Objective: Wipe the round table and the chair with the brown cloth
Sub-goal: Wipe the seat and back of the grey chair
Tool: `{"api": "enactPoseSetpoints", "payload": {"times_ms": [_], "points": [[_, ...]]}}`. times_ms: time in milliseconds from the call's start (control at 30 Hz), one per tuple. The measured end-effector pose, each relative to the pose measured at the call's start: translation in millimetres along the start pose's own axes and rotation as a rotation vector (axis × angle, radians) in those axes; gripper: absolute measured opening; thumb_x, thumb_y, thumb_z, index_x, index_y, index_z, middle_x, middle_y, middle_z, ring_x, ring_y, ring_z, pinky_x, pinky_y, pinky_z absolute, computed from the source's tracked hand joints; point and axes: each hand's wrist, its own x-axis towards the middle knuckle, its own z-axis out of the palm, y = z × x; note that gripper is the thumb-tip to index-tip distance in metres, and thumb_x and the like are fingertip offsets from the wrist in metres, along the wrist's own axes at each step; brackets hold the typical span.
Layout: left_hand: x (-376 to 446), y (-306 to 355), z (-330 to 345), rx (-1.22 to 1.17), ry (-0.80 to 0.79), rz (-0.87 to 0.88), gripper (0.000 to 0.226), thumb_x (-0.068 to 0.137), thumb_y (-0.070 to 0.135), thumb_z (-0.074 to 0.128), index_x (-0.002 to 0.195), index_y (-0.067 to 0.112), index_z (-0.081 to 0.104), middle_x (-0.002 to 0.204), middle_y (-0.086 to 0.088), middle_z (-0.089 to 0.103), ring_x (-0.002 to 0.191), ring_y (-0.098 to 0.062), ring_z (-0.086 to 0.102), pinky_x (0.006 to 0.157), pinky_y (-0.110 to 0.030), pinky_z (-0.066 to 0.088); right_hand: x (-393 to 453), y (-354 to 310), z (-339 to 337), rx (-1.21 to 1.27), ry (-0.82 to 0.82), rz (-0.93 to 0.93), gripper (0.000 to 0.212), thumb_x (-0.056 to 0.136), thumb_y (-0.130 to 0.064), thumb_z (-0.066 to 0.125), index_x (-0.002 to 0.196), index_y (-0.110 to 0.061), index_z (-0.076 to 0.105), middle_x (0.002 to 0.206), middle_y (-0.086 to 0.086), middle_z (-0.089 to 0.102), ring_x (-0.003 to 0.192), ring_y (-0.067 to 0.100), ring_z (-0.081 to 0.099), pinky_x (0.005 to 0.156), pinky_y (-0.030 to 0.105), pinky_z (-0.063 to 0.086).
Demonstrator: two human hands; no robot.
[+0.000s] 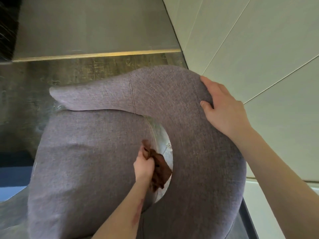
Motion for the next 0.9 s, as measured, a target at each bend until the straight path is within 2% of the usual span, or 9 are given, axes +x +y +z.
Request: {"api": "enactPoseSetpoints", "payload": {"times_ms": [100, 167, 300, 367, 467, 600, 700, 833, 900], "points": [[-20, 23, -6, -0.274, 0.115, -0.005, 0.012, 0.086, 0.001, 0.049, 0.08, 0.007, 0.057, 0.073, -0.007, 0.059, 0.065, -0.013, 0.061, 0.058, -0.015, 0.046, 1, -2, 0, -0.004, 0.002, 0.006, 0.059, 0.095, -0.021, 0.042, 0.146, -0.032, 0.017, 0.151, -0.002, 0.028, 0.128, 0.027, 0.042, 0.1, 0.041, 0.034], [-30, 43, -5, -0.37, 0.131, 0.102, 0.024, 0.084, 0.002, 0.054, 0.064, 0.015, 0.05, 0.065, 0.001, 0.054, 0.057, -0.009, 0.054, 0.054, -0.018, 0.043, 0, -3, -2, 0.0, 0.005, 0.018, 0.059, 0.094, -0.02, 0.043, 0.146, -0.031, 0.018, 0.151, -0.002, 0.029, 0.129, 0.026, 0.041, 0.1, 0.041, 0.034], [-63, 63, 7, -0.524, -0.027, 0.403, 0.015, 0.074, 0.015, 0.056, 0.084, 0.025, 0.059, 0.083, 0.016, 0.059, 0.074, 0.011, 0.059, 0.073, -0.007, 0.043, 0, -4, -1, 0.005, 0.02, 0.018, 0.06, 0.093, -0.019, 0.045, 0.146, -0.031, 0.021, 0.15, 0.0, 0.031, 0.131, 0.026, 0.039, 0.1, 0.04, 0.033], [-78, 55, 15, -0.485, -0.147, 0.547, 0.03, 0.076, 0.014, 0.054, 0.105, 0.009, 0.062, 0.101, 0.005, 0.064, 0.089, 0.012, 0.057, 0.083, -0.002, 0.039, 0, -4, -1, 0.016, 0.023, 0.024, 0.06, 0.093, -0.019, 0.046, 0.146, -0.031, 0.021, 0.15, 0.0, 0.031, 0.132, 0.025, 0.038, 0.1, 0.04, 0.033], [-87, 32, 24, -0.196, -0.29, 0.698, 0.047, 0.073, 0.027, 0.046, 0.102, -0.007, 0.061, 0.096, -0.023, 0.064, 0.09, -0.018, 0.06, 0.075, -0.015, 0.042, 0, -4, -1, 0.013, 0.021, 0.029, 0.059, 0.093, -0.018, 0.045, 0.145, -0.031, 0.022, 0.15, 0.0, 0.031, 0.132, 0.026, 0.038, 0.101, 0.041, 0.032], [-61, 8, 15, 0.193, -0.386, 0.781, 0.06, 0.079, 0.023, 0.037, 0.138, 0.014, 0.041, 0.13, -0.009, 0.056, 0.114, -0.028, 0.05, 0.099, -0.02, 0.031, 1, -5, 1, -0.021, 0.017, 0.037, 0.059, 0.093, -0.019, 0.044, 0.146, -0.031, 0.02, 0.151, 0.001, 0.03, 0.131, 0.027, 0.039, 0.102, 0.043, 0.031], [-35, -17, 9, 0.233, -0.461, 0.586, 0.055, 0.09, 0.014, 0.043, 0.143, 0.022, 0.03, 0.143, 0.001, 0.043, 0.123, -0.022, 0.044, 0.1, -0.017, 0.032, 1, -6, -1, -0.053, 0.009, 0.037, 0.059, 0.094, -0.019, 0.042, 0.146, -0.031, 0.017, 0.151, 0.002, 0.029, 0.13, 0.029, 0.04, 0.101, 0.044, 0.032], [-2, -51, -9, 0.745, -0.562, 0.274, 0.046, 0.09, 0.019, 0.041, 0.135, 0.027, 0.041, 0.133, -0.009, 0.054, 0.117, -0.03, 0.054, 0.099, -0.036, 0.044, 0, -5, 2, -0.062, -0.007, 0.018, 0.058, 0.095, -0.02, 0.041, 0.146, -0.031, 0.016, 0.151, 0.001, 0.028, 0.132, 0.028, 0.038, 0.101, 0.045, 0.031], [-1, -50, -14, 0.498, -0.426, 0.129, 0.049, 0.087, 0.008, 0.041, 0.133, 0.023, 0.044, 0.124, -0.014, 0.06, 0.112, -0.033, 0.057, 0.096, -0.038, 0.047, 0, -5, 2, -0.077, 0.007, 0.02, 0.058, 0.095, -0.02, 0.041, 0.147, -0.031, 0.016, 0.152, 0.002, 0.028, 0.131, 0.029, 0.038, 0.101, 0.045, 0.031]]}}
